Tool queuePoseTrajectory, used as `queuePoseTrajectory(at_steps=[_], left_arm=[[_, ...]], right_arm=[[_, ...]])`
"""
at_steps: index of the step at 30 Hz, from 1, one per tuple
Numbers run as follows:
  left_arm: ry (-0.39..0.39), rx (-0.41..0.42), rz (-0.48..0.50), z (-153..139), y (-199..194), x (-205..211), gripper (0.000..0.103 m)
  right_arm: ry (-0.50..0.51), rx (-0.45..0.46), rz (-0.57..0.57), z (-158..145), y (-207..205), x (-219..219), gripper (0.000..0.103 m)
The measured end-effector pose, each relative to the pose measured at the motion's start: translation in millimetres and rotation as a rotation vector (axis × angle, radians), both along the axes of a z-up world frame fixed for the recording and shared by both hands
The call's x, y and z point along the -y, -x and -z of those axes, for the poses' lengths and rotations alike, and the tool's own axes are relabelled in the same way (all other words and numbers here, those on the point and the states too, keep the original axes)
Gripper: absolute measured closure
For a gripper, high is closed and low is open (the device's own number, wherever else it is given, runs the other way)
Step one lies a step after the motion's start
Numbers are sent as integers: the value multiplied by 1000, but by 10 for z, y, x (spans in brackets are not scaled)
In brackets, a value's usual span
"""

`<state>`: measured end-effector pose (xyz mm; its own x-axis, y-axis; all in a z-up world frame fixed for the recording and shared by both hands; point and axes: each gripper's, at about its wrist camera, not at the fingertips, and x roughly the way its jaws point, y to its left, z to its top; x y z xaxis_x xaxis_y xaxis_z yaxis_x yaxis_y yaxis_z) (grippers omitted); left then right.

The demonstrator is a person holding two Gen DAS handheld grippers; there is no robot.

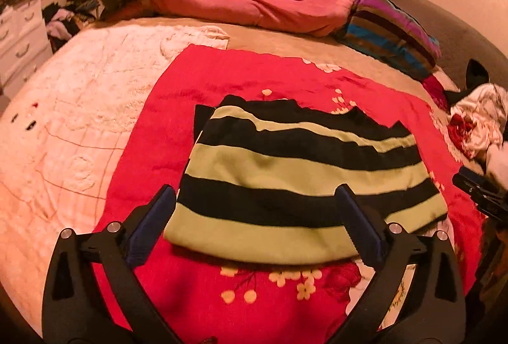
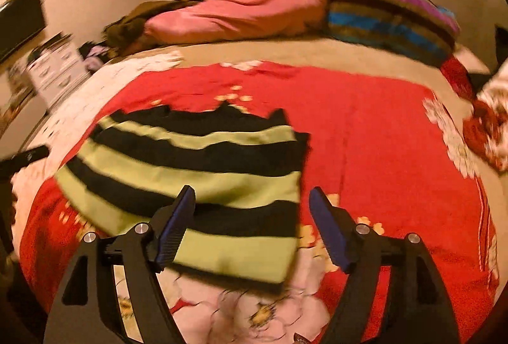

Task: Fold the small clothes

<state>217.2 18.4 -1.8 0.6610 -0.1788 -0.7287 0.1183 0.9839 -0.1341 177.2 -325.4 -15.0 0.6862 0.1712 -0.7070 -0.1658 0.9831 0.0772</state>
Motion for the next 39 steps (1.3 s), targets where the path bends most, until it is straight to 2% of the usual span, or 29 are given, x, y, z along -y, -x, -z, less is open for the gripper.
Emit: queuePoseTrajectory(at_steps=[6, 11, 14, 20, 22, 27, 28, 29, 33, 39], left_arm=[[-76, -23, 37, 67, 127, 152, 10], [-95, -71, 57, 234, 91, 222, 10], [-110, -107, 62, 364, 32, 246, 10], [-114, -200, 47, 660, -77, 209, 10], [-107, -237, 42, 788, -100, 174, 10], [-56, -238, 43, 842, -22, 88, 10], [-43, -234, 39, 815, 3, 67, 10], [-21, -227, 35, 769, 38, 33, 10], [10, -191, 16, 581, 170, -65, 10], [45, -145, -16, 318, 383, -267, 10]], right_arm=[[-24, -43, -37, 61, 85, -210, 30], [-30, -104, -45, 238, 58, -340, 30], [-28, -171, -37, 385, -31, -365, 30], [4, -287, 11, 684, -132, -304, 30], [-21, -316, 28, 771, -143, -257, 30], [-22, -309, 24, 724, -93, -264, 29], [-36, -301, 19, 688, -80, -266, 24], [-59, -285, 14, 632, -40, -256, 19], [-92, -222, 5, 454, 156, -257, 13], [-63, -121, -62, 154, 381, -438, 8]])
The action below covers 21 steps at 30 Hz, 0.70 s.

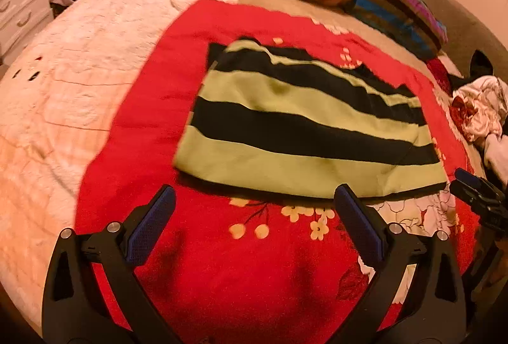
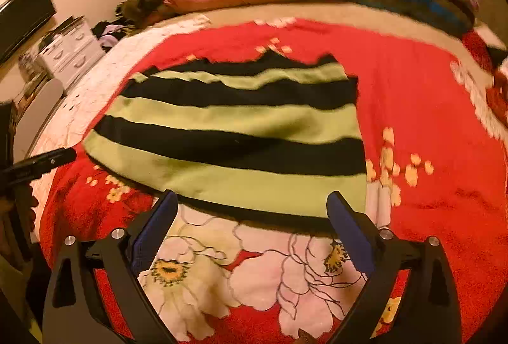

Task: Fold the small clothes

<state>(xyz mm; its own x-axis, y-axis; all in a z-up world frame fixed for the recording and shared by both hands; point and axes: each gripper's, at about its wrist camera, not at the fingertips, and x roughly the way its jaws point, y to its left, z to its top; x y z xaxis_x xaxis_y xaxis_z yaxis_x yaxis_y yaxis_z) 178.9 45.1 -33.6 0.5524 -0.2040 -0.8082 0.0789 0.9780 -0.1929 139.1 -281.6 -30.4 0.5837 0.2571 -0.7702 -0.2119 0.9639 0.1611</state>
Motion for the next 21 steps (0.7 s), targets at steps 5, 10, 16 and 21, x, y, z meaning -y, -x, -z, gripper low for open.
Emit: queuePoseTrajectory(at_steps=[5, 10, 16, 21], left_arm=[[16, 14, -49, -129, 73, -209, 9], [28, 2, -123, -151, 32, -497, 9], [73, 4, -186, -191, -217, -798, 9], [95, -33, -209, -123, -725, -926, 9]], right_arm=[[19, 46, -80, -117, 40, -338, 8], [64, 56, -165, -68, 76, -745, 8], [96, 63, -252, 37, 17, -1265, 8], [157, 96, -315, 182, -112, -1740, 8]])
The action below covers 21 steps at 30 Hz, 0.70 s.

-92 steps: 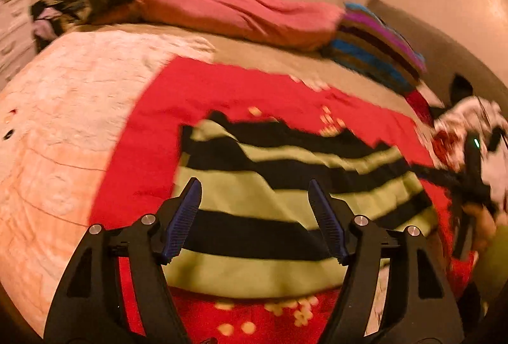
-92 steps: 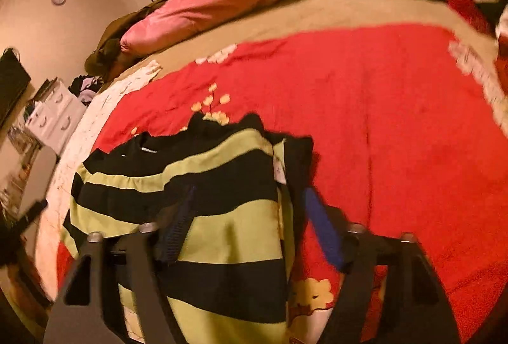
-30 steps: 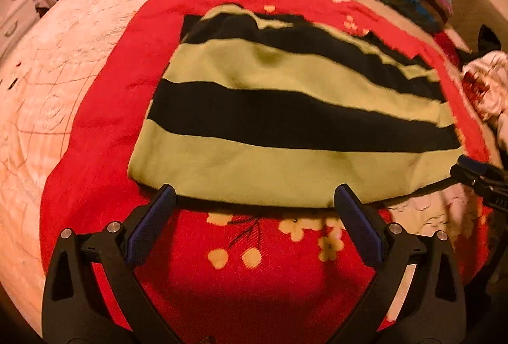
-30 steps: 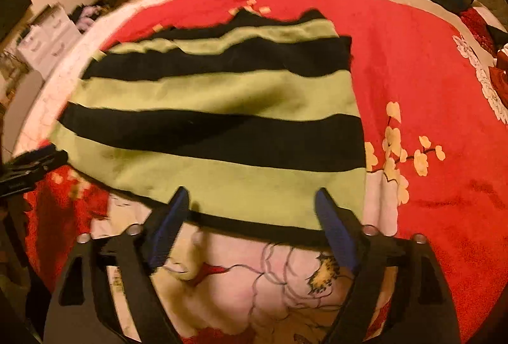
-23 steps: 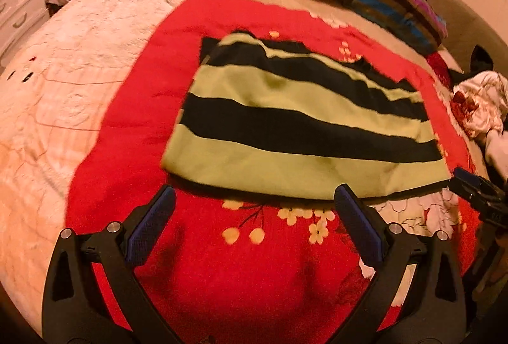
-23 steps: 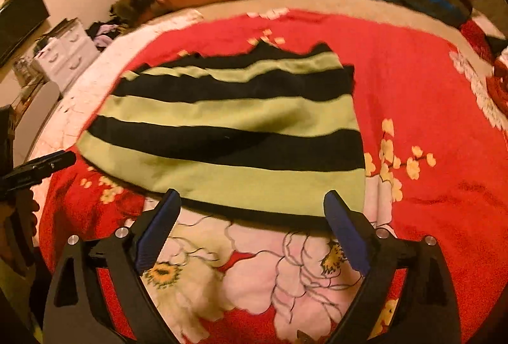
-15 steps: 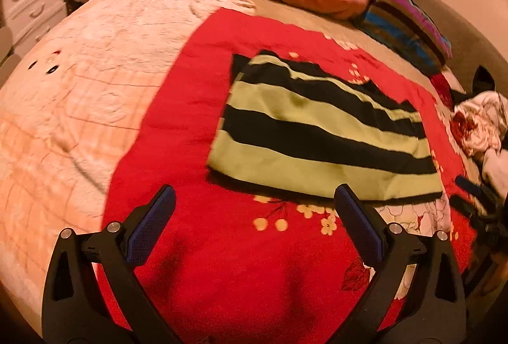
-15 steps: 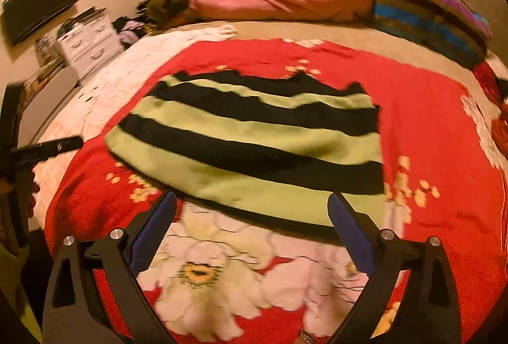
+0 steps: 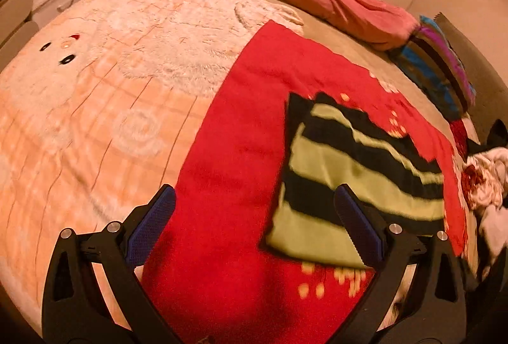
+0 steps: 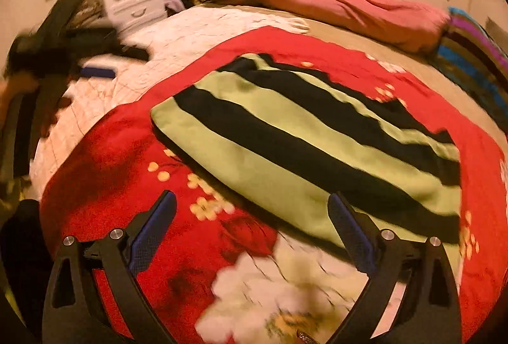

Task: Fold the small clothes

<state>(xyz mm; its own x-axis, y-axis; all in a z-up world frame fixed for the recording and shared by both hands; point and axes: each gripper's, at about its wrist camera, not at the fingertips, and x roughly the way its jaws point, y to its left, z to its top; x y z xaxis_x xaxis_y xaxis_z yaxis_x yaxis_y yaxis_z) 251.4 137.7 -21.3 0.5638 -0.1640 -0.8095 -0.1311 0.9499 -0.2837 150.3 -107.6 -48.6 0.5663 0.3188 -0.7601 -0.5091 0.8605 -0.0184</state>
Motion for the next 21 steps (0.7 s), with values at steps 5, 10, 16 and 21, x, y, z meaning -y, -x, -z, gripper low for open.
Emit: queuePoseTrajectory(at_steps=[5, 10, 16, 21], left_arm=[[31, -31, 41, 25, -547, 90, 9], [88, -76, 127, 185, -958, 313, 10], [204, -159, 121, 606, -1263, 368, 10], [267, -166, 109, 766, -1384, 424, 10]], right_arm=[[95, 58, -46, 174, -62, -412, 8], [162, 111, -90, 341, -80, -681, 8], [189, 111, -73, 592, -212, -719, 8], [182, 132, -59, 577, -339, -787, 8]])
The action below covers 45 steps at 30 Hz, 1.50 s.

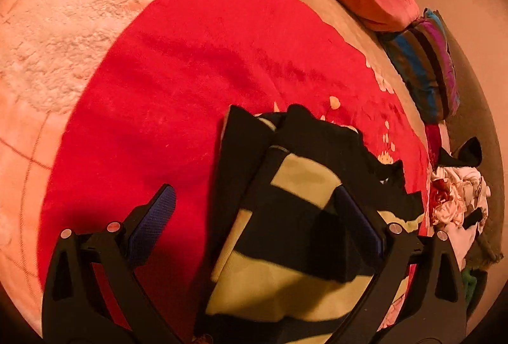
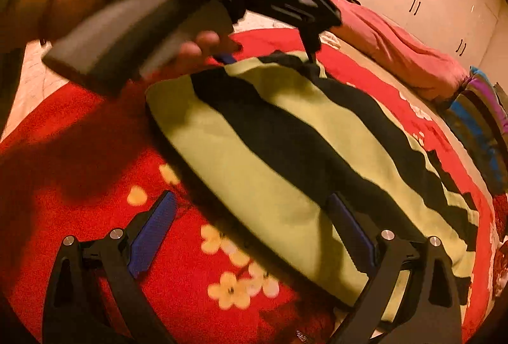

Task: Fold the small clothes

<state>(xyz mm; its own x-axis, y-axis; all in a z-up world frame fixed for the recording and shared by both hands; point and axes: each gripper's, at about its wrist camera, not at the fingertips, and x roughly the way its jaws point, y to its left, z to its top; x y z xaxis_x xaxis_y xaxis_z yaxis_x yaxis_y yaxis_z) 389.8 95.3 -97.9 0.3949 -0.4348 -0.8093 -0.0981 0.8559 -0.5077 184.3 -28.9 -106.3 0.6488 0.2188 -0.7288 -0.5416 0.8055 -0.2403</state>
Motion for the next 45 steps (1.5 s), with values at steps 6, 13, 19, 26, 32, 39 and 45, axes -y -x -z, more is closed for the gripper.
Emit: queuePoseTrajectory(at_steps=[6, 13, 19, 26, 32, 39, 45], left_arm=[[49, -1, 7, 13, -76, 91, 61], [32, 23, 8, -71, 26, 134, 83], [35, 98, 21, -472, 146, 307, 85], [98, 193, 100, -1089, 222, 816, 85], [134, 240, 206, -1478, 264, 1619, 85], [205, 254, 366, -1569, 448, 2537, 82], [67, 322, 444, -1576, 727, 2716, 68]], right_arm=[[23, -15, 47, 77, -188, -54, 18], [-117, -68, 120, -17, -296, 294, 67], [-352, -116, 115, -237, -209, 601, 94], [-592, -126, 210, -634, -136, 1229, 94], [-686, -112, 301, -847, -8, 1806, 95], [-724, -127, 426, -787, 84, 2428, 95], [-751, -211, 534, -530, 249, 3063, 95]])
